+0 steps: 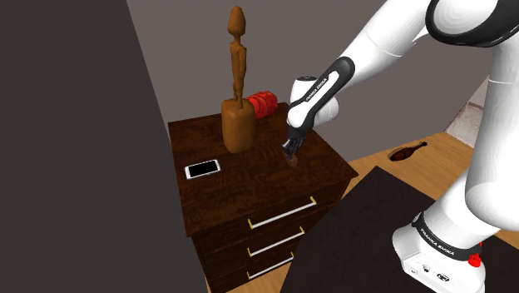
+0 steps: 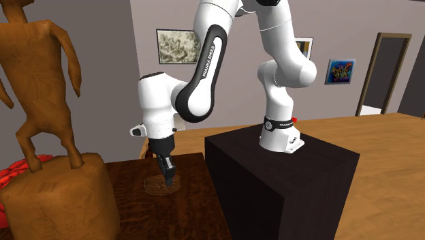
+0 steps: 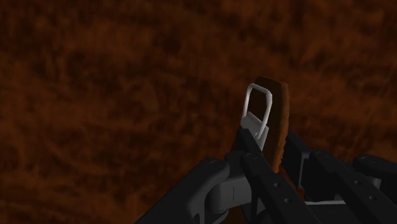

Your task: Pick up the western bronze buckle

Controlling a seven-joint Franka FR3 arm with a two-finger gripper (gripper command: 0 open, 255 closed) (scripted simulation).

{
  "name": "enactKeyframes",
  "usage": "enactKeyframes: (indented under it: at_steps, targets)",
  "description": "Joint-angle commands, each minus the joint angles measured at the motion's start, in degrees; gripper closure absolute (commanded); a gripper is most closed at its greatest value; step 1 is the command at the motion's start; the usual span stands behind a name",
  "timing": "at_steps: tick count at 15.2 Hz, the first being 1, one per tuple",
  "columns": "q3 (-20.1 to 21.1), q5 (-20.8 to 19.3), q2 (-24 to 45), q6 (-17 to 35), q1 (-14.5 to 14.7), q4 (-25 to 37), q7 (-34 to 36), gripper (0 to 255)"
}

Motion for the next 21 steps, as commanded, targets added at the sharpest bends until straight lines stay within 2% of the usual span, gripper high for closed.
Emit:
enactKeyframes:
  at_steps: [1,4,19,21]
  targets:
    - [0.0,0.0,0.0,0.0,0.0,0.0,0.0,255]
    - [0.0,0.0,0.0,0.0,0.0,-0.1,0.0,255]
    - [-0.4,-0.8,-10.7,-9.9,0.2,-0.9,0.9,255]
    - [-0.4,-0.8,-10.8,-10.0,0.2,-0.9,0.9,255]
